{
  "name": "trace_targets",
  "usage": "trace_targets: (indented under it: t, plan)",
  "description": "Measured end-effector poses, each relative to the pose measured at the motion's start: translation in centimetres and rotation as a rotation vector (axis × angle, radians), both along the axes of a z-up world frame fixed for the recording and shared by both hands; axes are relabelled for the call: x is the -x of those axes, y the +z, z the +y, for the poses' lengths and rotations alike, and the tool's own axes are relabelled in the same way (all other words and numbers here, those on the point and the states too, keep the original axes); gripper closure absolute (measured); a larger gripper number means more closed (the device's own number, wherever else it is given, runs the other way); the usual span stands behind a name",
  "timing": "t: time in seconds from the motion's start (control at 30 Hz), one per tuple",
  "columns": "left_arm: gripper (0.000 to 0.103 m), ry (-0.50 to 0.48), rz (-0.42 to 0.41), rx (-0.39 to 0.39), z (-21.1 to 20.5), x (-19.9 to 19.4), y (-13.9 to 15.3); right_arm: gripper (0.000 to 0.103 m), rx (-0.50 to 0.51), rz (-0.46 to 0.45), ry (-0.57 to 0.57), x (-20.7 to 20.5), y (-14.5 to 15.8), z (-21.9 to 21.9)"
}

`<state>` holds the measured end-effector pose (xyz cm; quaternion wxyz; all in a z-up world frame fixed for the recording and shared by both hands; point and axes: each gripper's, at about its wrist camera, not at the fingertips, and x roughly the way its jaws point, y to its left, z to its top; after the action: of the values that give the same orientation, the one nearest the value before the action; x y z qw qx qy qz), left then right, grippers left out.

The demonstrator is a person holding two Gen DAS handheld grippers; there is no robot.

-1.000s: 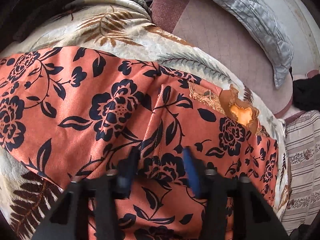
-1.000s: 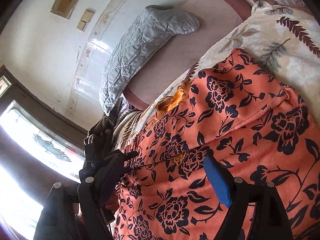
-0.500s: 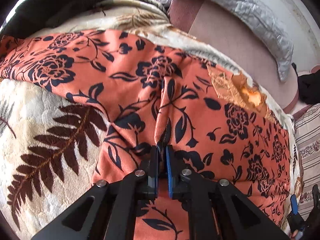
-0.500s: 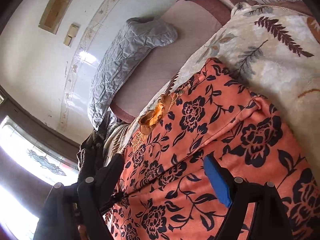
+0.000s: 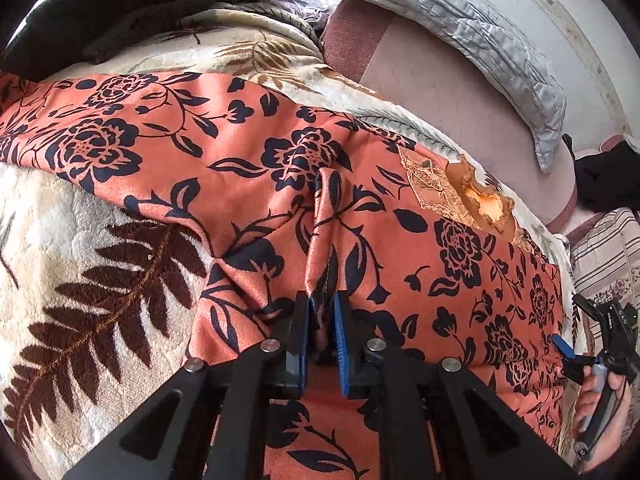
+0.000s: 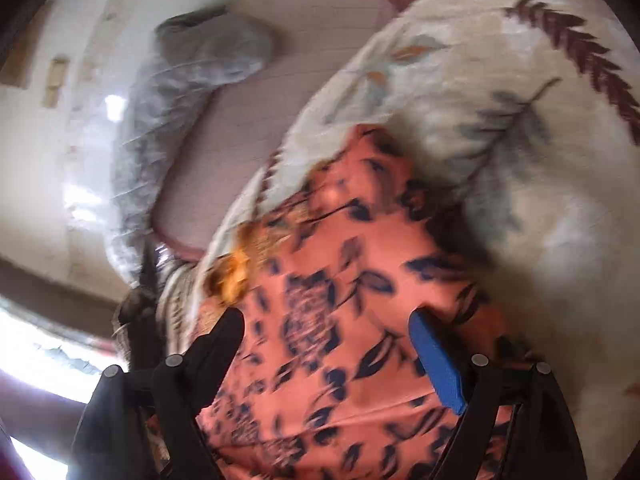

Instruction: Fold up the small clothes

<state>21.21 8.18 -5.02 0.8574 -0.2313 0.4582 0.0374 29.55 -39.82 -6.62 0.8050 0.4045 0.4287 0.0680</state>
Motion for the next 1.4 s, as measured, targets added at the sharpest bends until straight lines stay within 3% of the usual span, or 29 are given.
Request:
trace_targets:
  t: [0.03, 0.1, 0.27, 0.33, 0.43, 0.53, 0.67, 0.8, 0.87, 1.0, 1.1, 1.17, 1.23, 1.4]
  plan:
    - [0.091, 0.001, 0.003, 0.005, 0.1, 0.0, 0.0, 0.018, -0.055, 0.0, -0.029, -0.2, -0.3, -0.6]
    - [0.087, 0.0, 0.006, 0.017, 0.1, 0.1, 0.1, 0.017, -0.03, -0.022, -0.022, -0.6, 1.2, -0.1]
    - [0.059, -0.047, -0.021, 0.001, -1.1, 0.0, 0.5, 0.017, 0.069, -0.069, 0.071, -5.6, 2.8, 2.0]
    - [0.054, -0.062, -0.027, -0.037, -1.8, 0.0, 0.6, 0.018, 0.128, -0.024, 0.005, -7.8, 1.7, 0.4]
    - [0.045, -0.084, -0.03, -0.07, -2.4, -0.1, 0.8, 0.017, 0.15, -0.038, -0.117, -7.7, 1.5, -2.1]
    - [0.041, -0.085, -0.033, -0.069, -2.5, 0.0, 1.0, 0.017, 0.142, -0.106, -0.089, -4.4, 3.2, -1.4]
    - [0.041, -0.068, -0.053, -0.025, -1.9, 0.4, 1.8, 0.017, 0.223, -0.226, 0.053, 4.7, 5.4, 3.5]
    - [0.04, -0.042, -0.184, 0.037, 0.9, 2.9, 5.4, 0.016, 0.099, -0.296, 0.101, 13.4, 5.4, 7.6]
    - [0.032, 0.028, -0.238, 0.049, 4.1, 4.7, 7.1, 0.014, 0.077, -0.303, 0.166, 16.0, 4.9, 10.0]
    - [0.023, 0.293, -0.25, 0.154, 14.4, 7.9, 8.4, 0.014, 0.129, -0.323, 0.324, 17.3, 4.5, 14.8]
    - [0.023, 0.492, -0.214, 0.236, 23.4, 9.0, 6.9, 0.014, 0.113, -0.315, 0.372, 17.1, 3.6, 16.2]
    - [0.024, 0.597, -0.182, 0.33, 28.8, 9.1, 5.0, 0.014, 0.107, -0.312, 0.379, 17.1, 3.2, 16.5]
    - [0.024, 0.627, -0.17, 0.439, 32.4, 8.5, 3.1, 0.014, 0.108, -0.307, 0.384, 16.9, 3.0, 16.5]
    - [0.024, 0.713, -0.152, 0.523, 34.5, 8.7, 0.1, 0.014, 0.07, -0.282, 0.341, 15.7, 2.6, 15.2]
